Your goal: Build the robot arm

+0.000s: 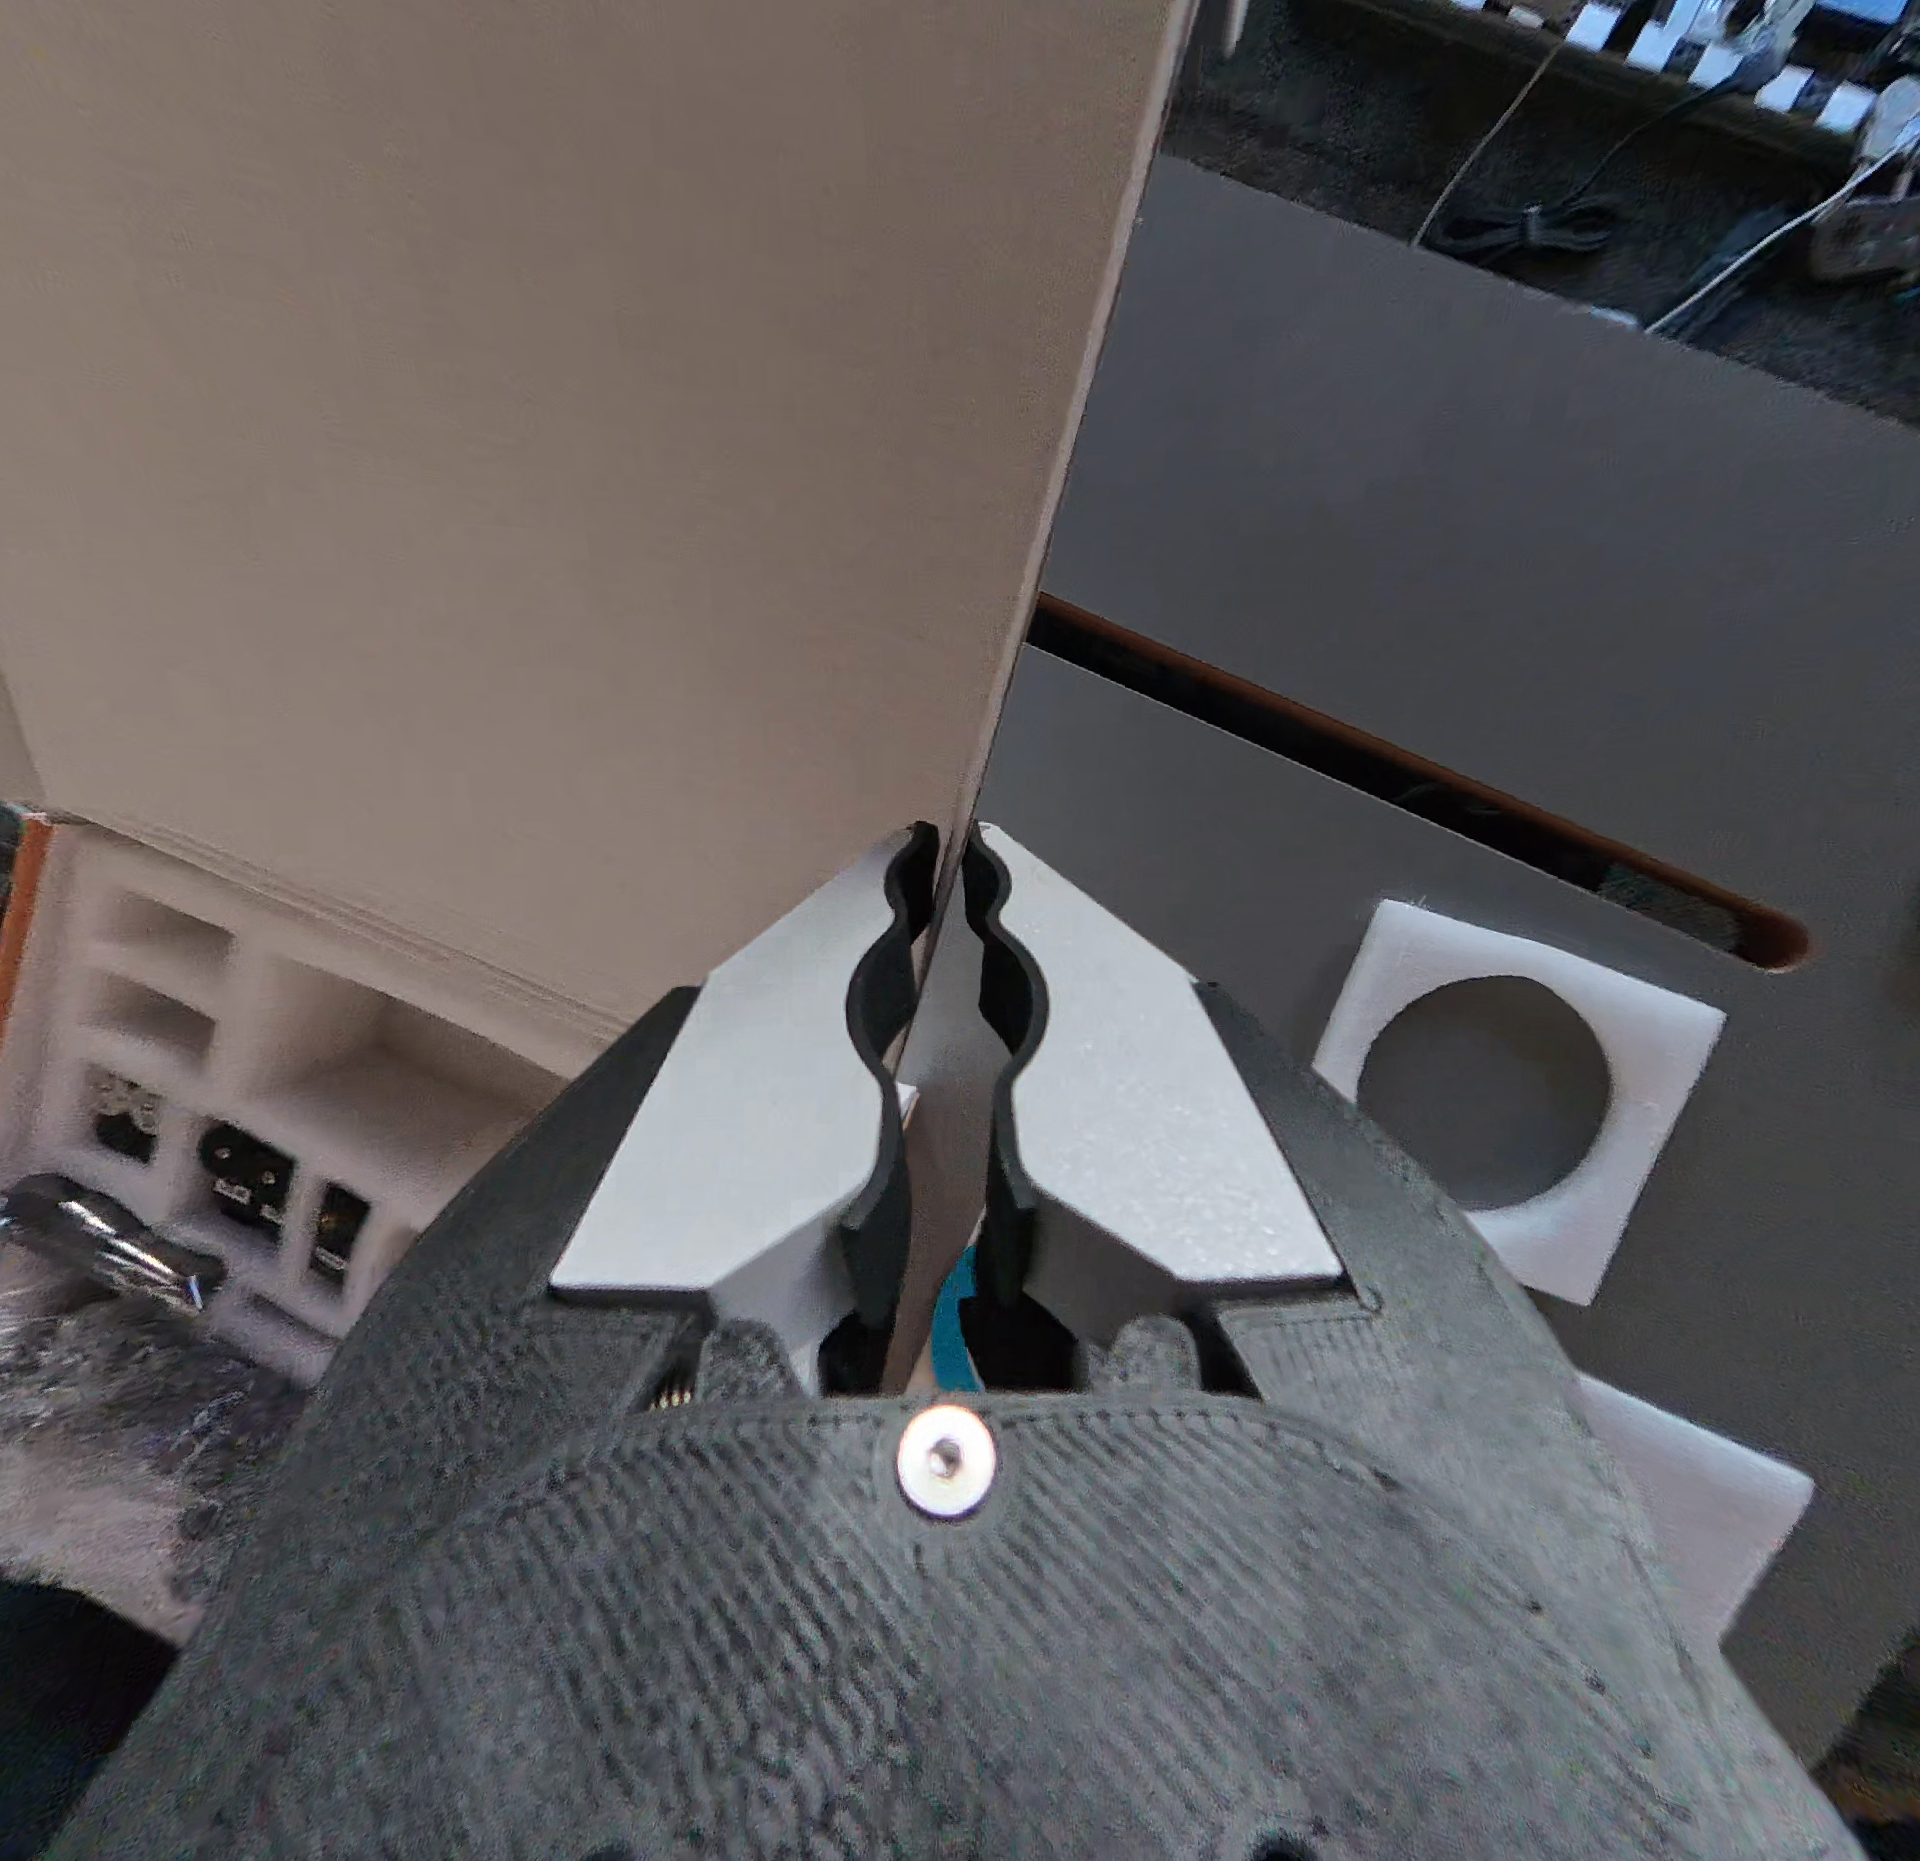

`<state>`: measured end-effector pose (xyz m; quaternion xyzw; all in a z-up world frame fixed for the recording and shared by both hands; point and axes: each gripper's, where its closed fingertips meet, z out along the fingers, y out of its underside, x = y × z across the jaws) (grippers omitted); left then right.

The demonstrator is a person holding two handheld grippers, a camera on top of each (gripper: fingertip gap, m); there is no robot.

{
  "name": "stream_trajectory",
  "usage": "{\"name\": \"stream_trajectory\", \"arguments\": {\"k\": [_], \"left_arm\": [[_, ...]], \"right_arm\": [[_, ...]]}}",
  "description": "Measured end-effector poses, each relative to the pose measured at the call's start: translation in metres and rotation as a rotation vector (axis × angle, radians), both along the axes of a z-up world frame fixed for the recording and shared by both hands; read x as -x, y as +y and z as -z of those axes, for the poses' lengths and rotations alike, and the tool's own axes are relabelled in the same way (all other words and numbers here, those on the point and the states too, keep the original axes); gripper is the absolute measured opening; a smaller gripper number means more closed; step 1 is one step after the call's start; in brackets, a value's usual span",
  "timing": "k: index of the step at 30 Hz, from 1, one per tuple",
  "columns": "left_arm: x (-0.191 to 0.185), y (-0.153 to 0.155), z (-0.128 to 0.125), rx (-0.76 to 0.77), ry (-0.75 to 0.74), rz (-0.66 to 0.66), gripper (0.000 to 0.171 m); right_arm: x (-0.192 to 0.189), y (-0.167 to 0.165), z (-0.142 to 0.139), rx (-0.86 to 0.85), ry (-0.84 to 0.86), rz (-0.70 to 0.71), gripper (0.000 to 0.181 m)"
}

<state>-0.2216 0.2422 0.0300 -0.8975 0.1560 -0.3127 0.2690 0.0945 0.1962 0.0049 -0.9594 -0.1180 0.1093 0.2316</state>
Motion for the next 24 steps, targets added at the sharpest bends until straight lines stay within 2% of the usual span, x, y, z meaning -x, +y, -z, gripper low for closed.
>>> {"name": "stream_trajectory", "arguments": {"k": [3,6,12,17,24], "left_arm": [[0.007,-0.013,-0.014,-0.127,0.163,0.015,0.008],[0.006,-0.040,-0.035,-0.293,0.239,-0.005,0.008],[0.012,-0.112,-0.064,-0.571,0.201,-0.115,0.006],[0.018,-0.155,-0.062,-0.610,0.125,-0.134,0.004],[0.021,-0.181,-0.055,-0.622,0.121,-0.109,0.005]], "right_arm": [[0.004,-0.013,-0.015,-0.113,-0.052,-0.014,0.005],[0.010,-0.038,-0.034,-0.298,-0.051,-0.003,0.007],[0.011,-0.114,-0.055,-0.633,0.101,0.060,0.007],[0.011,-0.154,-0.047,-0.713,0.211,0.091,0.007],[0.018,-0.181,-0.035,-0.693,0.220,0.093,0.009]]}}
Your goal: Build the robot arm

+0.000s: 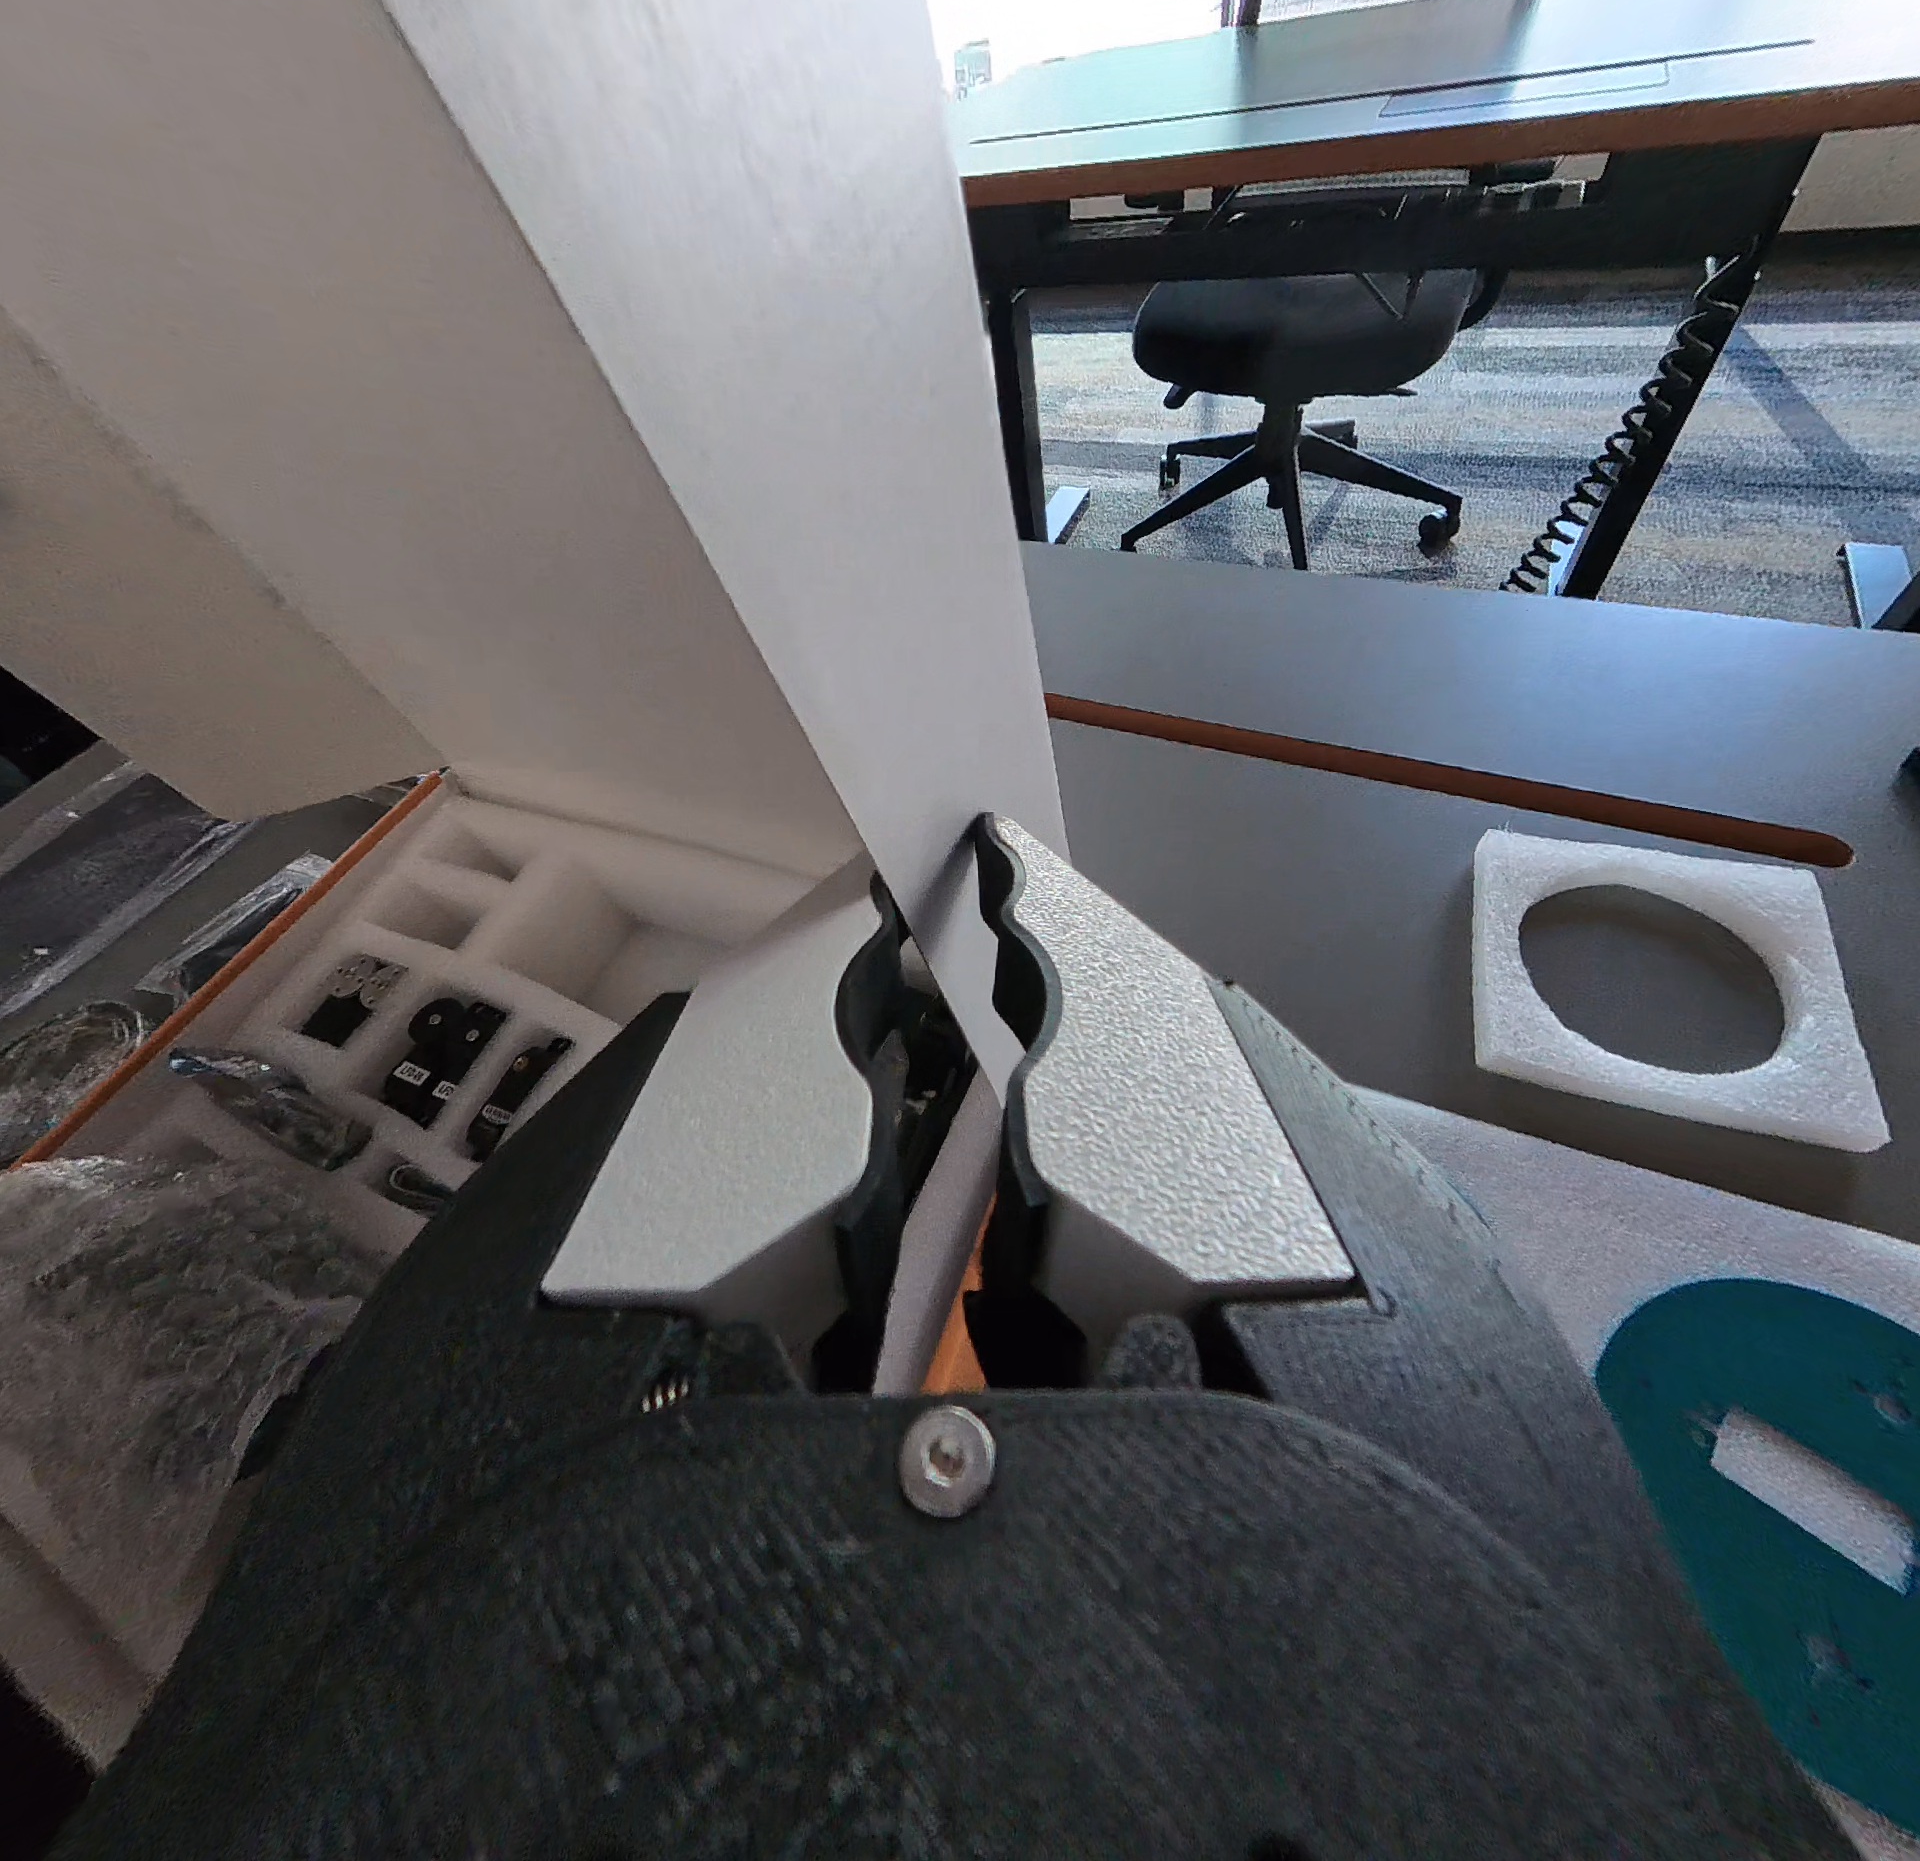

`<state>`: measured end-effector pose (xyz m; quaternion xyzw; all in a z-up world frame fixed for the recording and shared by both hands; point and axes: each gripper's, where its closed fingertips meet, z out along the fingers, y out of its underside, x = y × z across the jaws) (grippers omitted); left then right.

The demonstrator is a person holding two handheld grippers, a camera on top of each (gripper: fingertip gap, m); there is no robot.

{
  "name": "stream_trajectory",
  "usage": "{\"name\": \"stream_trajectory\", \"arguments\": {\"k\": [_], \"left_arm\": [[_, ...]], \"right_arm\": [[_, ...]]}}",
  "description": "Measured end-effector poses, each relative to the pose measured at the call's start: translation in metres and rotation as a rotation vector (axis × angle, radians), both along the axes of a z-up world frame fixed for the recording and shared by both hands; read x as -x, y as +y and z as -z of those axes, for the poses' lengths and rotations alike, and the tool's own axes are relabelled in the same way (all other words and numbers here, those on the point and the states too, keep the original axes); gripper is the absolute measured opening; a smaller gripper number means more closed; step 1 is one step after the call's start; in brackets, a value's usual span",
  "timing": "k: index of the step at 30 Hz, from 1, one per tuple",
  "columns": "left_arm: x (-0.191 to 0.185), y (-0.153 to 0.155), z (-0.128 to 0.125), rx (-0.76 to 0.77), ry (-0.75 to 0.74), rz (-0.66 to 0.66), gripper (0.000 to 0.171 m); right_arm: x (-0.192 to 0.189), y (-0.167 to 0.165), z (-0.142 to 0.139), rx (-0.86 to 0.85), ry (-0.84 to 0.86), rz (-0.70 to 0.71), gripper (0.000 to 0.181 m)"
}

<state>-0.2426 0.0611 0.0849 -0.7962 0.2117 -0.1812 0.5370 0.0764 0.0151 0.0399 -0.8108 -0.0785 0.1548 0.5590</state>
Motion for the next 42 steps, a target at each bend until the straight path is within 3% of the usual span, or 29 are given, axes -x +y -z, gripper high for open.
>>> {"name": "stream_trajectory", "arguments": {"k": [6,9,12,15,17,18,21,23,26,28,30,33,35,39,42], "left_arm": [[0.003,-0.012,0.006,-0.004,-0.030,-0.003,0.005],[-0.001,0.002,0.000,-0.007,0.035,0.016,0.004],[-0.006,0.055,-0.007,0.062,0.054,0.046,0.004],[-0.008,0.117,0.008,0.256,0.037,0.057,0.000],[-0.009,0.147,0.026,0.338,0.056,0.059,0.000],[-0.010,0.158,0.033,0.377,0.051,0.053,0.001],[-0.016,0.178,0.053,0.474,0.010,0.037,0.005],[-0.022,0.183,0.056,0.488,-0.048,0.058,0.011],[-0.011,0.183,0.047,0.452,-0.106,0.033,0.030],[0.010,0.170,0.031,0.400,-0.118,-0.021,0.034],[0.026,0.137,0.007,0.355,-0.183,-0.051,0.033],[0.034,0.060,-0.025,0.306,-0.312,-0.060,0.030],[0.026,0.002,-0.032,0.298,-0.365,-0.050,0.020],[-0.017,-0.097,0.023,0.514,-0.263,0.090,0.007],[-0.036,-0.117,0.060,0.500,-0.071,0.191,0.000]], "right_arm": [[0.000,-0.012,0.008,0.016,0.006,-0.008,0.010],[-0.002,0.001,0.000,0.013,-0.017,-0.012,0.009],[-0.006,0.043,-0.015,0.023,-0.057,-0.036,0.008],[-0.011,0.085,-0.010,0.166,-0.037,-0.054,0.010],[-0.034,0.093,-0.010,0.243,-0.115,0.069,0.032],[-0.033,0.088,-0.021,0.194,-0.152,0.072,0.030],[0.026,0.041,-0.028,0.067,-0.269,-0.124,0.018],[0.103,-0.011,0.006,0.144,-0.268,-0.476,0.014],[0.152,-0.067,0.079,0.342,-0.437,-0.797,0.012],[0.170,-0.079,0.104,0.391,-0.471,-0.918,0.007],[0.183,-0.083,0.114,0.434,-0.455,-1.001,0.001],[0.187,-0.080,0.128,0.473,-0.522,-1.084,0.000],[0.184,-0.087,0.138,0.496,-0.601,-1.190,0.000],[0.183,-0.087,0.142,0.523,-0.630,-1.260,0.000],[0.180,-0.088,0.141,0.542,-0.666,-1.331,0.000]]}}
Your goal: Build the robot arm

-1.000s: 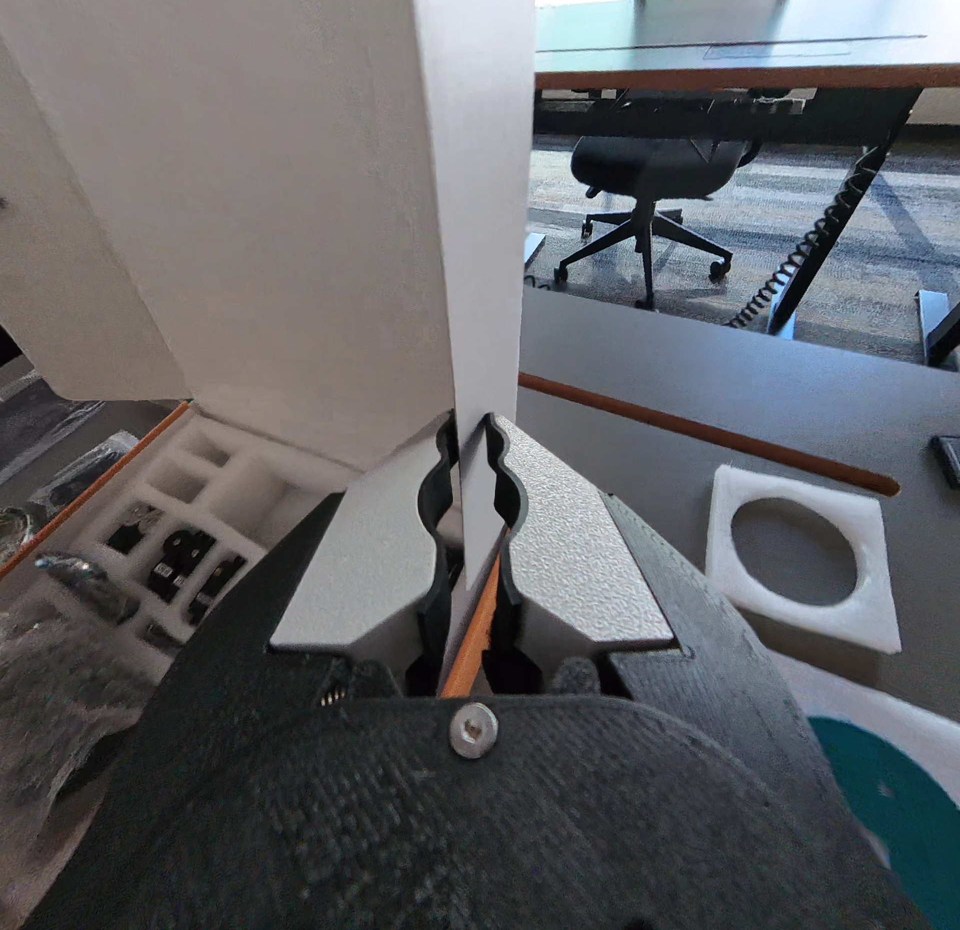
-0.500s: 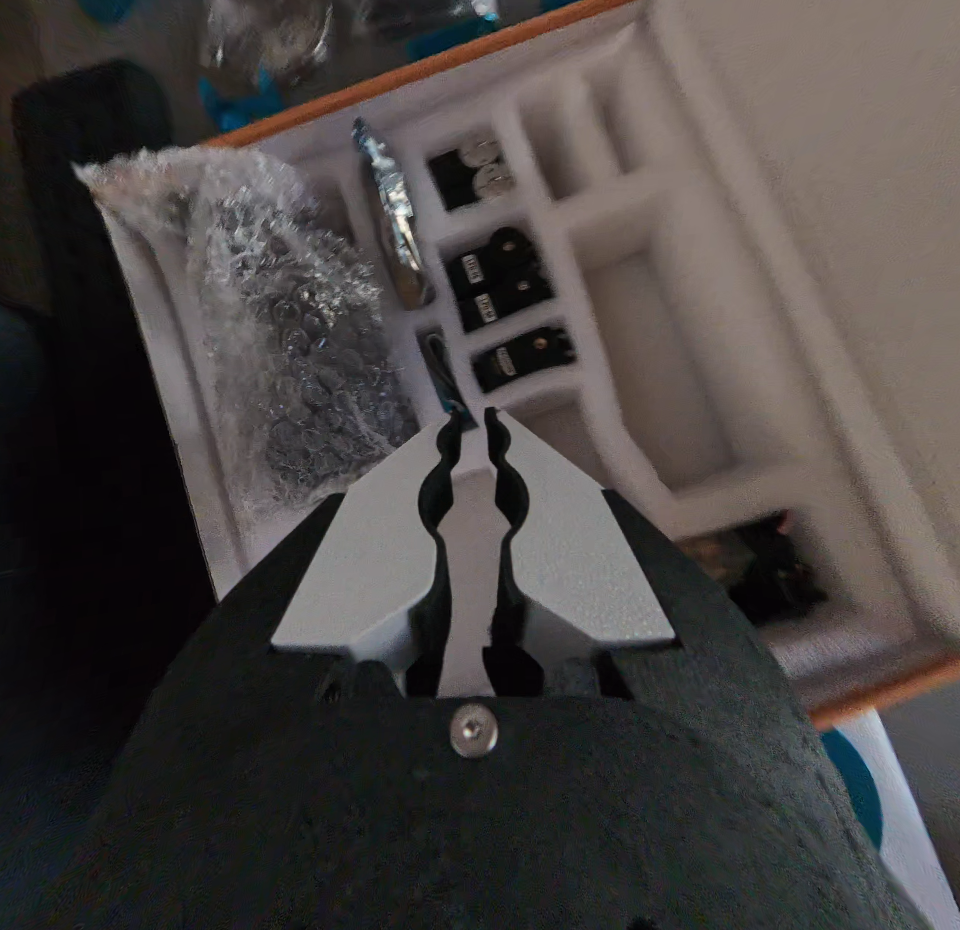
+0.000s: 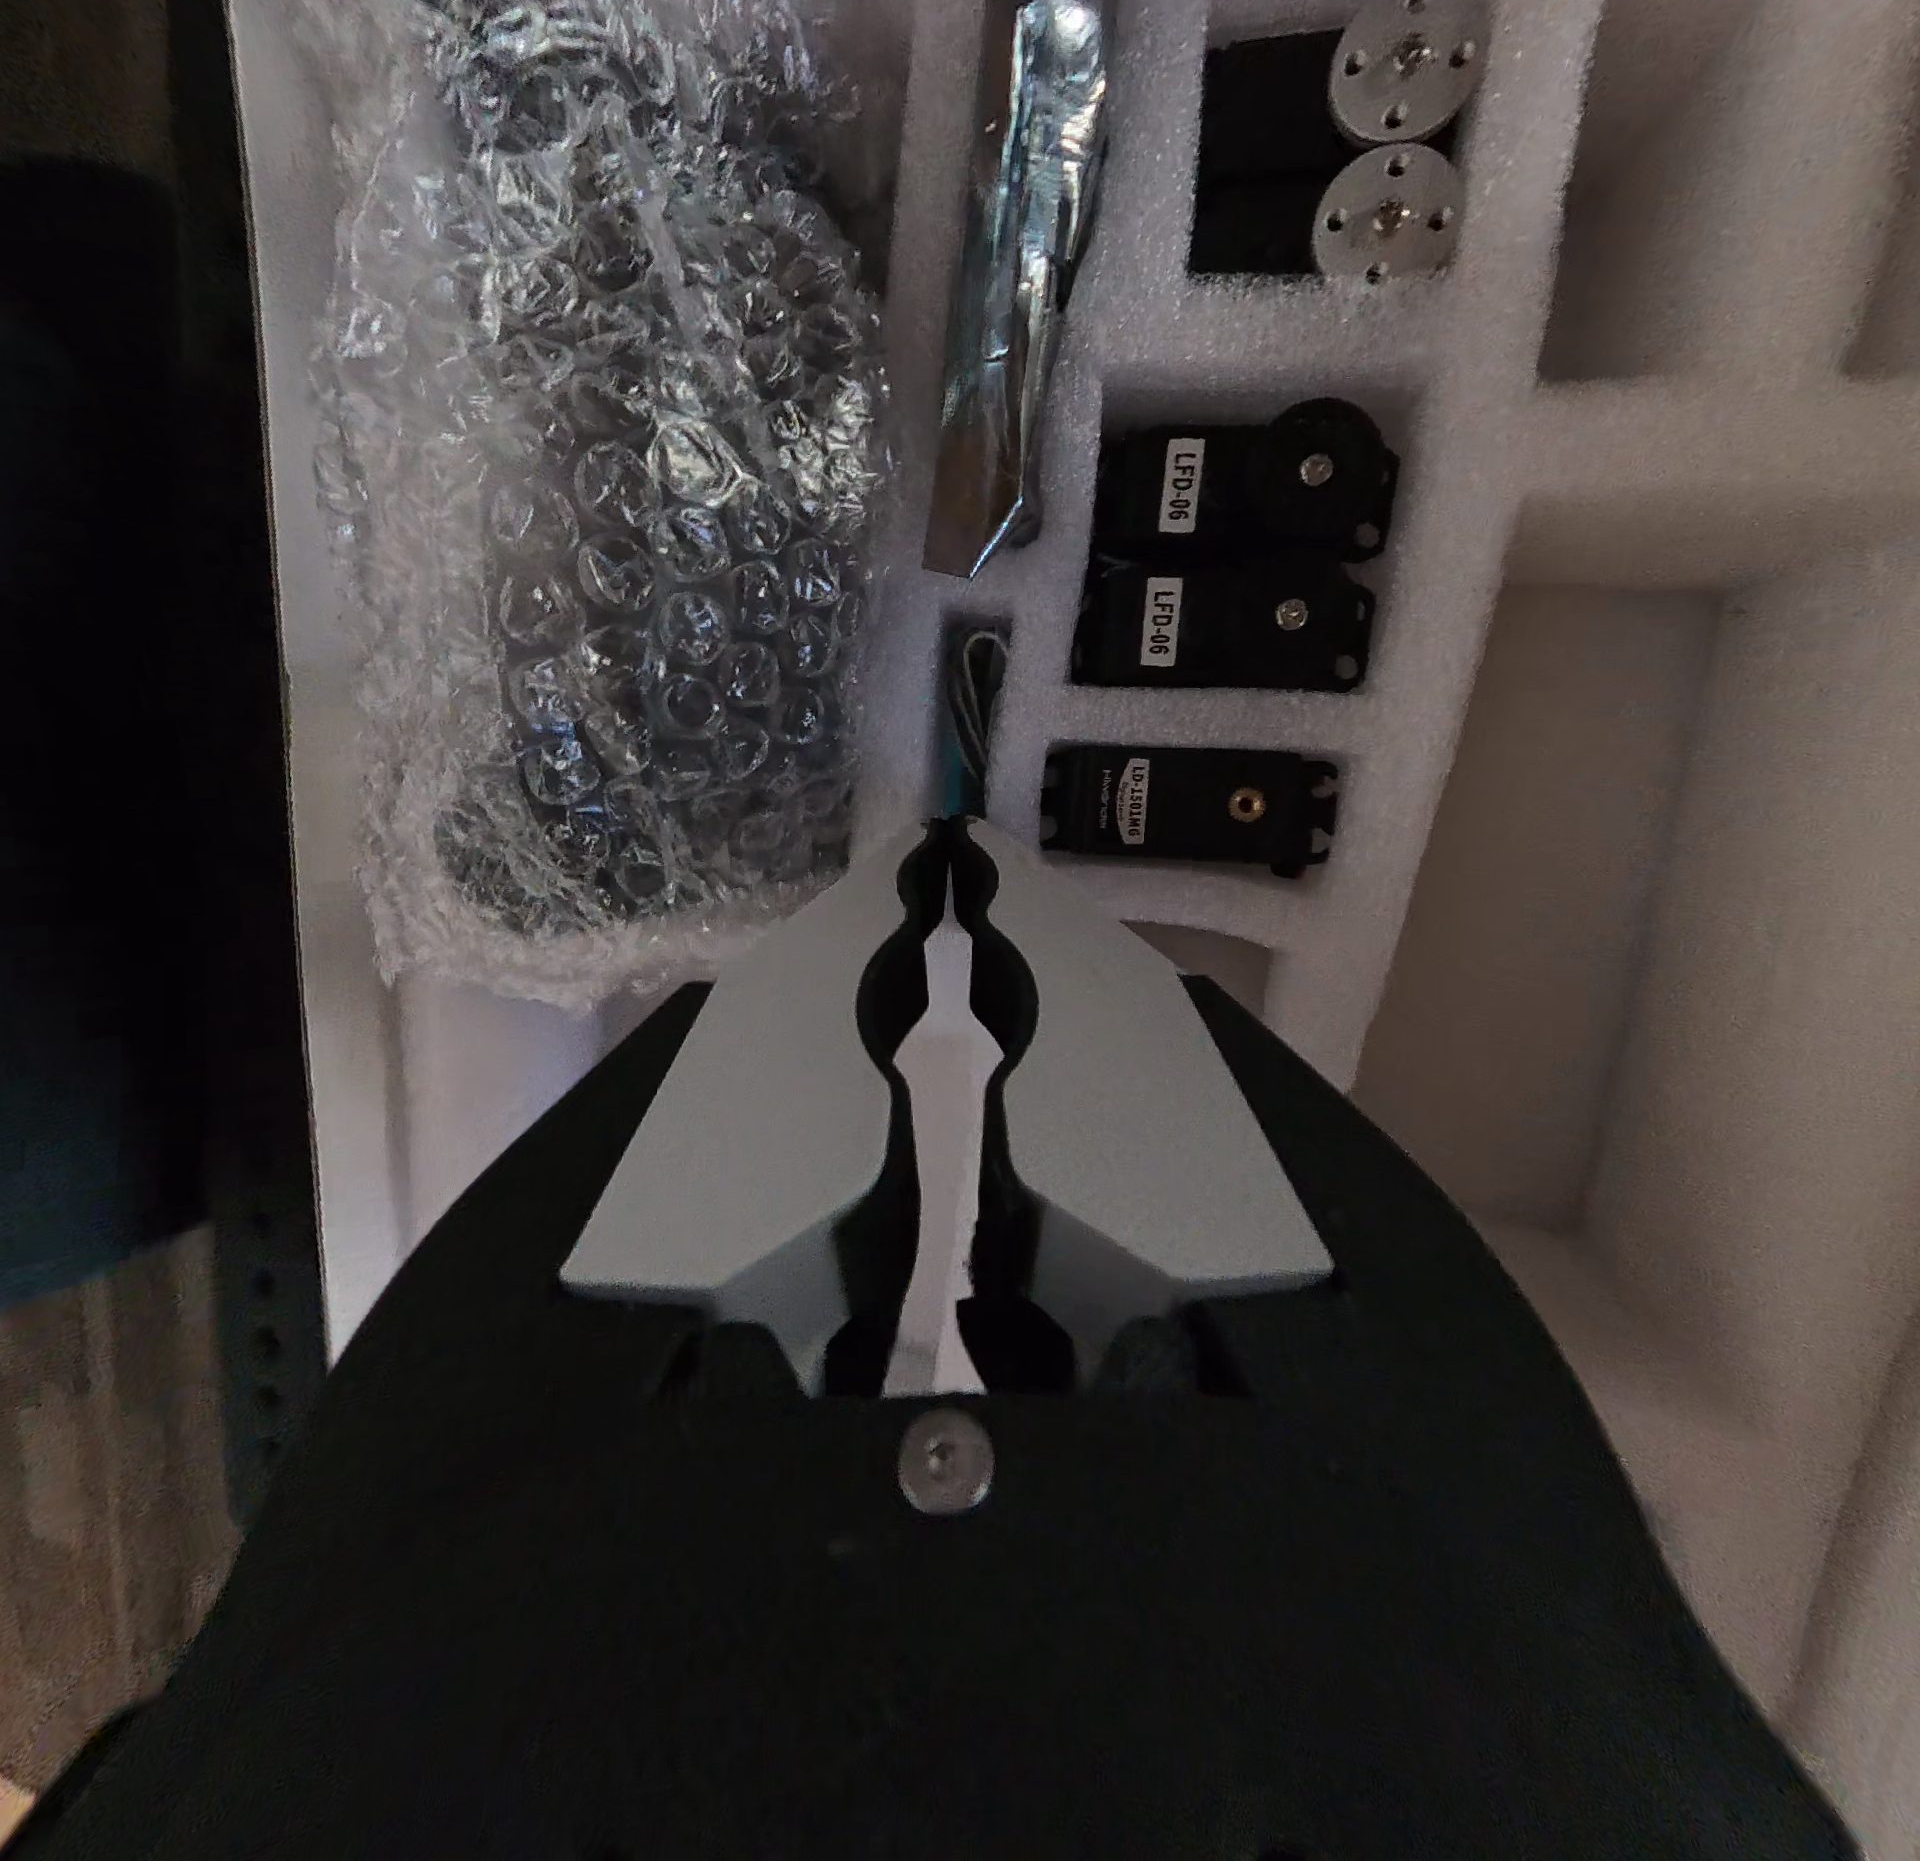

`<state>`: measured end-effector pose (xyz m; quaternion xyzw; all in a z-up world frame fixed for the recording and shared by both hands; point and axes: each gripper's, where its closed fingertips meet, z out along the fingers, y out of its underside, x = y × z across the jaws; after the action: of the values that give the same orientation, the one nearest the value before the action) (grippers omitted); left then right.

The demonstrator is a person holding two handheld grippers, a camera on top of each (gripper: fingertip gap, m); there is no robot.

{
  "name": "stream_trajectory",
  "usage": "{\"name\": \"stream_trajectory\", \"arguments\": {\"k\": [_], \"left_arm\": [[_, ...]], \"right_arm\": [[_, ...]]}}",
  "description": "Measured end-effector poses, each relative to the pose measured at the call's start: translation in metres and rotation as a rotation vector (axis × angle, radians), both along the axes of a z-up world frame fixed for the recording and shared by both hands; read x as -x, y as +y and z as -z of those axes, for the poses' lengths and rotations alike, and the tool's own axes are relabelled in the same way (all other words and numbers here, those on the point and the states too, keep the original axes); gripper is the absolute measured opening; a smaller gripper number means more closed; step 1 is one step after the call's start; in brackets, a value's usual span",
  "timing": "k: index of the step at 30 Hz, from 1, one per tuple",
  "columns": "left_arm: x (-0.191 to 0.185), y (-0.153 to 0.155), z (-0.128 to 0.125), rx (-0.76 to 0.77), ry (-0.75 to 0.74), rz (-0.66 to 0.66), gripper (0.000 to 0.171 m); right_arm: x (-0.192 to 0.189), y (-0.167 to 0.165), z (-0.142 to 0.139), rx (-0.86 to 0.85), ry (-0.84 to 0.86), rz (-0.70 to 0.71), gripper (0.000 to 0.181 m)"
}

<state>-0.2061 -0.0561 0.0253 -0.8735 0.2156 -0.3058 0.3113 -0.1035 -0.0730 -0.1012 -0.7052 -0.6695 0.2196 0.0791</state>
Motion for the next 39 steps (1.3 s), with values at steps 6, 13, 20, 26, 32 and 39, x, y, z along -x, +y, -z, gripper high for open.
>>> {"name": "stream_trajectory", "arguments": {"k": [6,13,20,26,32,39], "left_arm": [[-0.045,0.001,0.046,0.097,0.060,0.354,0.006],[-0.076,-0.021,0.078,0.122,0.085,0.564,0.018],[-0.074,-0.030,0.106,0.147,0.158,0.559,0.021],[-0.079,-0.031,0.113,0.151,0.149,0.541,0.008],[-0.077,-0.031,0.119,0.158,0.178,0.509,0.003],[-0.076,-0.030,0.119,0.162,0.150,0.482,0.001]], "right_arm": [[-0.001,-0.001,0.002,-0.039,-0.060,-0.104,0.000],[-0.001,-0.004,0.003,-0.039,-0.003,-0.012,0.000],[0.000,-0.006,0.006,-0.070,0.094,0.075,0.000],[0.001,-0.004,0.005,-0.085,0.092,0.096,0.000],[0.002,-0.002,0.003,-0.051,0.057,0.080,0.000],[0.011,0.001,-0.012,-0.020,0.067,0.060,0.010]]}}
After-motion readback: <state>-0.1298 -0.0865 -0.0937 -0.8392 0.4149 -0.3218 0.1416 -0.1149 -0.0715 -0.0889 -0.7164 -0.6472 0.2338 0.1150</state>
